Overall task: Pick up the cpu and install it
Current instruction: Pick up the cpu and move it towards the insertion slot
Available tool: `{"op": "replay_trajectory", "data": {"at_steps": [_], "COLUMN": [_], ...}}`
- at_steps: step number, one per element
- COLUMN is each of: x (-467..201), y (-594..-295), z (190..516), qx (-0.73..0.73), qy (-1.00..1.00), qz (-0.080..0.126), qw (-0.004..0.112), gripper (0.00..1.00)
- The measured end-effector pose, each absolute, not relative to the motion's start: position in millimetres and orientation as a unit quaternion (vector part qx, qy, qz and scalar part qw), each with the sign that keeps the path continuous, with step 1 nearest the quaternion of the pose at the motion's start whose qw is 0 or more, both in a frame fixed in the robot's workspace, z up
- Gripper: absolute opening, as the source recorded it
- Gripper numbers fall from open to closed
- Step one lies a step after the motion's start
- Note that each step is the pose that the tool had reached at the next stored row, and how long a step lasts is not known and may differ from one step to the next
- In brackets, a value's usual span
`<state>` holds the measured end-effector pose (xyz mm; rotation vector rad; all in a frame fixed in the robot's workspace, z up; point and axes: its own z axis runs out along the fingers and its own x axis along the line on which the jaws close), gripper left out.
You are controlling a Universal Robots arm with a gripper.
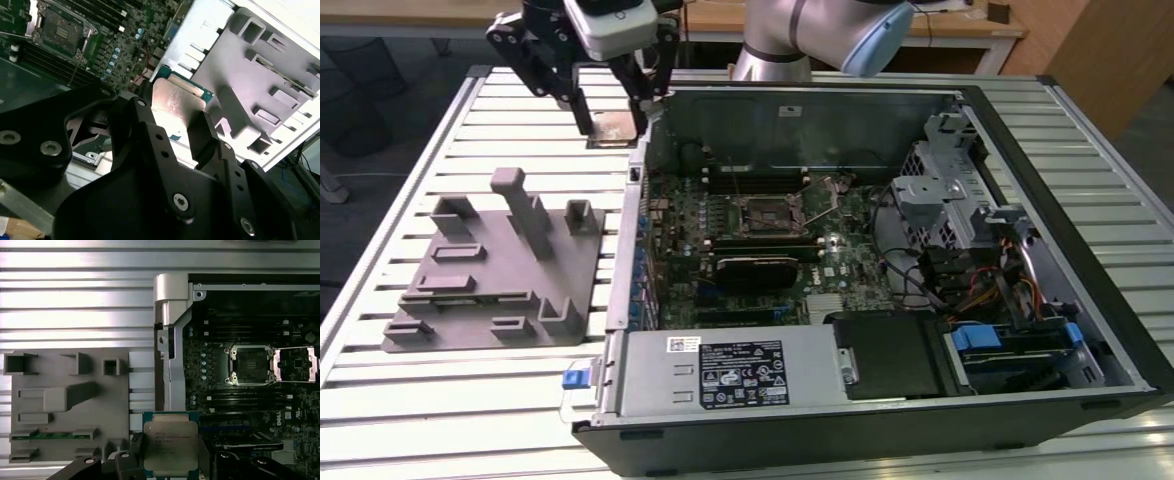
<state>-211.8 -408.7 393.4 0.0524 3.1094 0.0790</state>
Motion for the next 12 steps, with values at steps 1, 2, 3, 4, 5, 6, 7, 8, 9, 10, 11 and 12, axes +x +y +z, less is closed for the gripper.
{"op": "replay_trajectory", "data": {"at_steps": [1,2,3,4,5,6,7,8,9,10,11,12], "x": [-209.7,-207.1,-204.2,-201.5,-198.4,-195.1,-192.2,-190.0,-188.4,-187.5,-187.0,-186.3], "y": [-408.7,-408.7,-408.7,-408.7,-408.6,-408.5,-408.3,-407.9,-407.5,-406.9,-406.4,-405.9], "z": [393.4,393.4,393.3,393.3,393.3,393.2,393.2,393.1,393.0,393.0,392.9,392.8], "qx": [0.017,0.017,0.017,0.017,0.017,0.017,0.017,0.017,0.017,0.017,0.017,0.017], "qy": [0.999,0.999,0.999,0.999,0.999,0.999,0.999,0.999,0.999,0.999,0.999,0.999], "qz": [0.025,0.025,0.025,0.025,0.025,0.025,0.025,0.025,0.025,0.025,0.025,0.025], "qw": [0.015,0.015,0.015,0.015,0.015,0.015,0.015,0.015,0.015,0.015,0.015,0.015], "gripper": [0.53,0.53,0.53,0.53,0.53,0.53,0.53,0.53,0.53,0.53,0.53,0.53]}}
